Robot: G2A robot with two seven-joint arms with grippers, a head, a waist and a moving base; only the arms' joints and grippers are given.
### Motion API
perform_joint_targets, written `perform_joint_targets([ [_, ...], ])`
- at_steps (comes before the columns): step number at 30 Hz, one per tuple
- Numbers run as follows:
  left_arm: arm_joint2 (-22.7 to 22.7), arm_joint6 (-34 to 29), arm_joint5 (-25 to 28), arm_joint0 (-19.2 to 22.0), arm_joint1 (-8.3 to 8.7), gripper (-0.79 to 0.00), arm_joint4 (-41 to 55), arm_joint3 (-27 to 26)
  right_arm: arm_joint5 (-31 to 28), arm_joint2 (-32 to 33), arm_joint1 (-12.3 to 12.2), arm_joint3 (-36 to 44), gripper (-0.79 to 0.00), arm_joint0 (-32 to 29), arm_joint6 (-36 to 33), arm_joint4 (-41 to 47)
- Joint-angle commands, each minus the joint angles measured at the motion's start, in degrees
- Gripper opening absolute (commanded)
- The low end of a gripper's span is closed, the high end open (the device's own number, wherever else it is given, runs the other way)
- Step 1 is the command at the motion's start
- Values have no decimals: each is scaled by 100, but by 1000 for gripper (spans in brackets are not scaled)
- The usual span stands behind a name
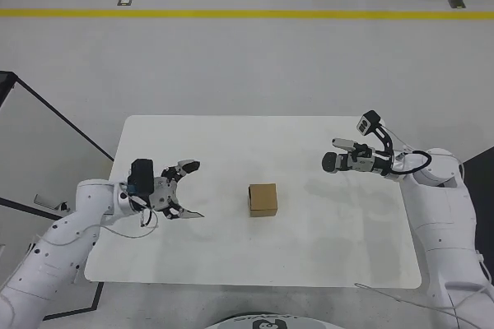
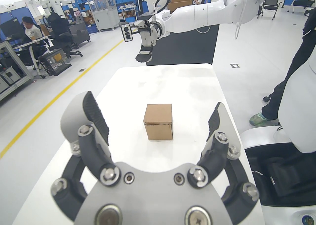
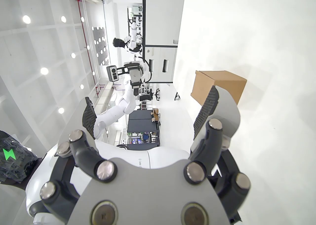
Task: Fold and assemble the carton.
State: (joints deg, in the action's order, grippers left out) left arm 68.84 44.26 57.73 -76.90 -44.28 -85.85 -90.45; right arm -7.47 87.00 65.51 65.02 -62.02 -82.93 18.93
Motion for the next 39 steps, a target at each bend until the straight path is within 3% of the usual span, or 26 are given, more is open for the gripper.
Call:
perform_joint_targets([
  [1,251,-55,-77,-201,51,0,-3,-188,0,0,0,0,0,0,0,0],
  [5,567,-100,-335,-530,99,0,74,-379,0,0,0,0,0,0,0,0],
  [39,567,-100,-335,-530,99,-1,74,-379,0,0,0,0,-1,0,0,0],
])
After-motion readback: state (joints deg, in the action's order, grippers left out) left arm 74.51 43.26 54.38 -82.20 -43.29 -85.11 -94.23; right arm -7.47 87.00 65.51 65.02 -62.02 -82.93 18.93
